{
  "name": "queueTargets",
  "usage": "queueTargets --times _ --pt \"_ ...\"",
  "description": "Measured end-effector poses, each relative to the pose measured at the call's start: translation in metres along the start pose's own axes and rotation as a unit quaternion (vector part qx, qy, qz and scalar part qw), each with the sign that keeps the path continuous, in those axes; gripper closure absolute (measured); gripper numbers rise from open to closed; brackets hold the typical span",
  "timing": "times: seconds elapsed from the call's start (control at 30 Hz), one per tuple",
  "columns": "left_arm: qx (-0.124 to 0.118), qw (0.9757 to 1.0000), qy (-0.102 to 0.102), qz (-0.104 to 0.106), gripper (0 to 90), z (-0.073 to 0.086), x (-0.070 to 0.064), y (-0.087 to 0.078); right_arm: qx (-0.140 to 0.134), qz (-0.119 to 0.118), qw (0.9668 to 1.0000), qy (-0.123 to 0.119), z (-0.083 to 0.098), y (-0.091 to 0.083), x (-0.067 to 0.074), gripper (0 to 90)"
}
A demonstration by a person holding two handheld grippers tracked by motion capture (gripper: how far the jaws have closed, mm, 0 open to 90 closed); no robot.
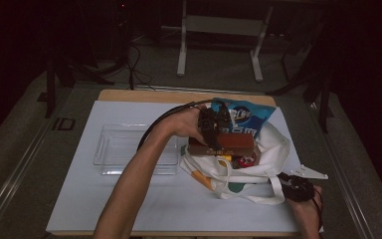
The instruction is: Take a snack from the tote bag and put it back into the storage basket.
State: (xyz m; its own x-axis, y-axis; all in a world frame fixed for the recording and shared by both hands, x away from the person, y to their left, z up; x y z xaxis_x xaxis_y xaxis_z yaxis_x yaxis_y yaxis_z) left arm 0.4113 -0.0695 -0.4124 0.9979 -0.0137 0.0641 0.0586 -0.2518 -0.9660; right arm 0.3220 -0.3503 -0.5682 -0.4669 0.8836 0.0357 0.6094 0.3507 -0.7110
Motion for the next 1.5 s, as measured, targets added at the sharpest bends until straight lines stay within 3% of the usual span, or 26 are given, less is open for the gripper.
queueTargets --times 0.2,0.3,0.7,0.9,1.2,1.5 --pt "0.010 0.9997 0.017 -0.014 43.1 -0.001 -0.003 -0.002 0.000 0.000 1.0000 0.000 0.000 0.000 0.000 52.8" --pt "0.014 0.9997 0.016 -0.013 43.3 0.001 -0.004 -0.004 -0.001 0.000 1.0000 0.000 0.000 0.000 0.000 52.8" --pt "-0.004 0.9996 0.013 -0.026 43.4 0.016 -0.004 -0.020 -0.003 0.001 1.0000 -0.001 0.000 -0.001 0.000 52.5" --pt "-0.028 0.9992 0.008 -0.027 43.4 0.025 -0.006 -0.033 -0.005 0.001 1.0000 -0.001 0.000 -0.001 0.000 52.1" --pt "-0.029 0.9985 -0.015 -0.045 43.4 0.058 -0.004 -0.050 -0.005 0.002 1.0000 -0.001 0.000 -0.001 0.000 51.7" --pt "-0.018 0.9979 -0.034 -0.052 43.4 0.090 -0.004 -0.054 -0.005 0.003 1.0000 -0.003 0.000 -0.001 0.000 51.7"
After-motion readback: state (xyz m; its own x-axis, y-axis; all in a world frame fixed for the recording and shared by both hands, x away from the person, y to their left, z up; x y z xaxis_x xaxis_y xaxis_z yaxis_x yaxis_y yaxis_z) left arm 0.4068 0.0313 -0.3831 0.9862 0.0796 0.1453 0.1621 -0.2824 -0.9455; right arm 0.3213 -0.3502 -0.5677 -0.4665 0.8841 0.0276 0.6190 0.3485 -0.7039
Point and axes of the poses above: each handheld gripper's, and its own axes: y roughly forward along the jaws, z roughly out of its underside, x roughly to its left, the point moved 5 cm from there along y, roughly forward along the jaws, and after that the axes turned 6 degrees about x, right-handed, at the moved point
